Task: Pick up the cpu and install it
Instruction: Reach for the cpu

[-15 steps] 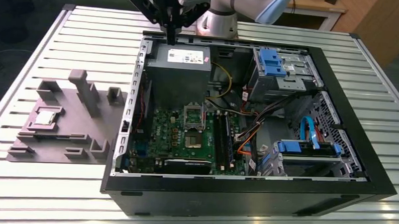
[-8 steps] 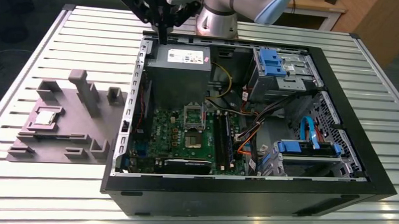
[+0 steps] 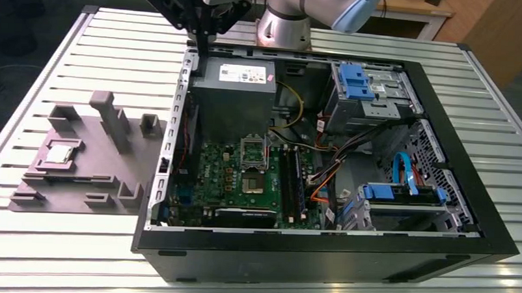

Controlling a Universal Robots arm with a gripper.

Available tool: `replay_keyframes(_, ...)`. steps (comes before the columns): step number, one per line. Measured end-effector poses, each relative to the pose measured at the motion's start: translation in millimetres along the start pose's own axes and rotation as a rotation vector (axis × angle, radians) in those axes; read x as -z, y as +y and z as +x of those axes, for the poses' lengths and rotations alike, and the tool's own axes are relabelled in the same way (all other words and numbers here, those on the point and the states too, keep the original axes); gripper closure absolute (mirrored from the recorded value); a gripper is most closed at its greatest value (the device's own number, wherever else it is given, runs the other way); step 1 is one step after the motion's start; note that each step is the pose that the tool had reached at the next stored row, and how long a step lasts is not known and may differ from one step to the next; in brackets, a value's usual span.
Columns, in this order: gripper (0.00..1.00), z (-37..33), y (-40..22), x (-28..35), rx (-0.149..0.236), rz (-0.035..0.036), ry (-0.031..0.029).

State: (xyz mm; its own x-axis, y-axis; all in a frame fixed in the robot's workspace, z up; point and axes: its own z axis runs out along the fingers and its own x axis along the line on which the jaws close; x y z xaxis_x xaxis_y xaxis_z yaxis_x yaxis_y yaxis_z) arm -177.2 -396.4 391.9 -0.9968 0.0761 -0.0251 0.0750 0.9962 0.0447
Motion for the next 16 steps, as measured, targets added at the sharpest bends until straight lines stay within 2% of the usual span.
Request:
replay_keyframes(9, 0.9, 12.3, -0.9, 0.3, 0.0, 0.0, 0.0)
replay_keyframes(16, 0.9, 15.8, -1.1, 0.4, 0.0, 0.0001, 0.0)
